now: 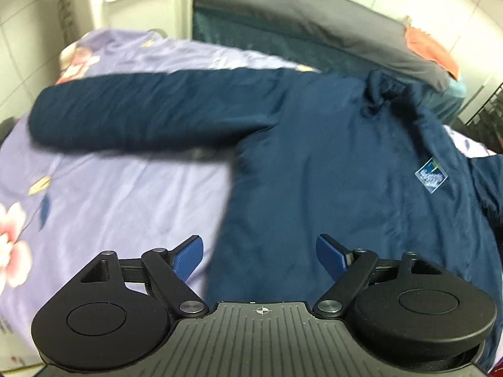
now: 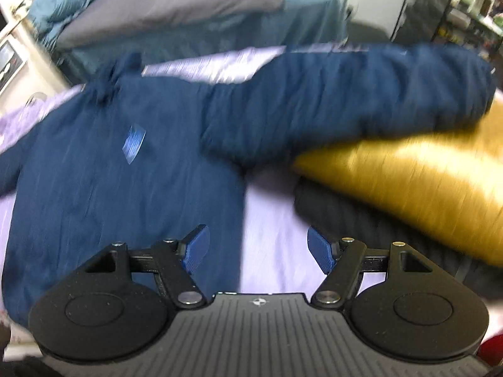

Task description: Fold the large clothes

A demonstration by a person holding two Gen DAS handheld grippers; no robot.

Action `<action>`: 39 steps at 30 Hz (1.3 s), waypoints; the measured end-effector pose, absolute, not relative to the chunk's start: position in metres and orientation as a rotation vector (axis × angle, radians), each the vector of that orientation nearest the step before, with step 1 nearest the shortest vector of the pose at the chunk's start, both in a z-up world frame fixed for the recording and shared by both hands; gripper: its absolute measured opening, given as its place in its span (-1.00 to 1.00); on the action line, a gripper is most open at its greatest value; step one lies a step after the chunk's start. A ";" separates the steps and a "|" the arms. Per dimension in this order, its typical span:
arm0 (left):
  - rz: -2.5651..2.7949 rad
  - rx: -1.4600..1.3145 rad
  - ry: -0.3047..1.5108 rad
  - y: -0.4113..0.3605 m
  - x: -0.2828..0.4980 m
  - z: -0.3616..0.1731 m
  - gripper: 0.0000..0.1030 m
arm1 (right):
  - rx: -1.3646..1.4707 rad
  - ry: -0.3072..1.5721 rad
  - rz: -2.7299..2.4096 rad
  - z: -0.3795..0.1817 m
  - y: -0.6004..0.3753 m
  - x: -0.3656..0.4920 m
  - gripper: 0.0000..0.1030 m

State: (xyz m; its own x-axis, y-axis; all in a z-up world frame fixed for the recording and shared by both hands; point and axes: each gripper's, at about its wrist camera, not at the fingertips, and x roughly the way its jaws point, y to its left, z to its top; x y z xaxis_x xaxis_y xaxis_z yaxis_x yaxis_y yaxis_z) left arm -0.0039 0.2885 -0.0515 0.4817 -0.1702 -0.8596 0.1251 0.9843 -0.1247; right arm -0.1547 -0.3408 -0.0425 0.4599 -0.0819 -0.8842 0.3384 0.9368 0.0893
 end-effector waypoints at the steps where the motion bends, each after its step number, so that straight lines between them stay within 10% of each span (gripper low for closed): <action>1: -0.185 -0.034 1.053 0.280 -0.001 -0.055 1.00 | 0.267 1.038 -0.286 -0.040 -0.350 -0.148 0.42; 17: -0.234 0.289 1.198 0.169 -0.021 -0.158 1.00 | 0.601 0.978 -0.593 -0.094 -0.449 -0.156 0.42; 39: -0.130 0.074 1.127 0.168 0.000 -0.103 1.00 | 0.935 0.574 -0.634 -0.066 -0.577 -0.215 0.38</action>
